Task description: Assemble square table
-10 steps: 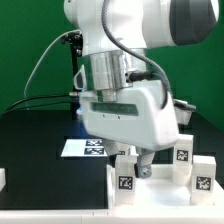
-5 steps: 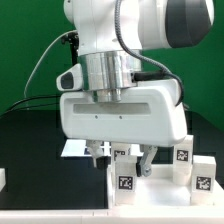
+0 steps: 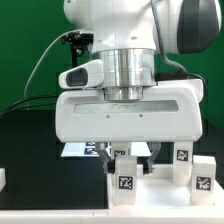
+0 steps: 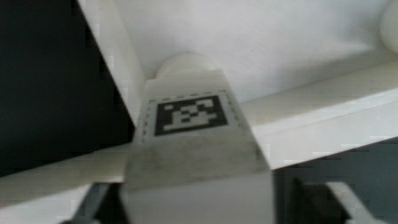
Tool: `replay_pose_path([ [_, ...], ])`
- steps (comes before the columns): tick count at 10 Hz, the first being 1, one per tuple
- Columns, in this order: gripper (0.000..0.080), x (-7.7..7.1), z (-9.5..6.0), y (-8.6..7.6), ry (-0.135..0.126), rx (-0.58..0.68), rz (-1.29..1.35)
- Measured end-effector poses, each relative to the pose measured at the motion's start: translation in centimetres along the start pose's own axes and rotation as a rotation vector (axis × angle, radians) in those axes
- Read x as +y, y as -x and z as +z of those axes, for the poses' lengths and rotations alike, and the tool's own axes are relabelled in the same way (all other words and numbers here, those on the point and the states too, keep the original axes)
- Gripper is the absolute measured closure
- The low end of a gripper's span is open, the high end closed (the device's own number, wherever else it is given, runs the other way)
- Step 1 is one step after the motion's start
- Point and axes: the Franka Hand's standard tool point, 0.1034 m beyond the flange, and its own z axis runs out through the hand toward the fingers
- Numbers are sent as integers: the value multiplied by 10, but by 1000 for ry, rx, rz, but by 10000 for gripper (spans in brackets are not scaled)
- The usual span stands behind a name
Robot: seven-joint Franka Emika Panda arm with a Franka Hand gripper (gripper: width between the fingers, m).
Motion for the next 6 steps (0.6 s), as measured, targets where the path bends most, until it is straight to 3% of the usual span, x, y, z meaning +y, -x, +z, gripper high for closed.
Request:
replay_pose_path([
  [1, 505, 3, 0, 0, 4, 0, 73],
  [4, 506, 8, 1, 3, 24, 2, 441],
  [6, 508, 13, 0, 8, 9, -48, 887],
])
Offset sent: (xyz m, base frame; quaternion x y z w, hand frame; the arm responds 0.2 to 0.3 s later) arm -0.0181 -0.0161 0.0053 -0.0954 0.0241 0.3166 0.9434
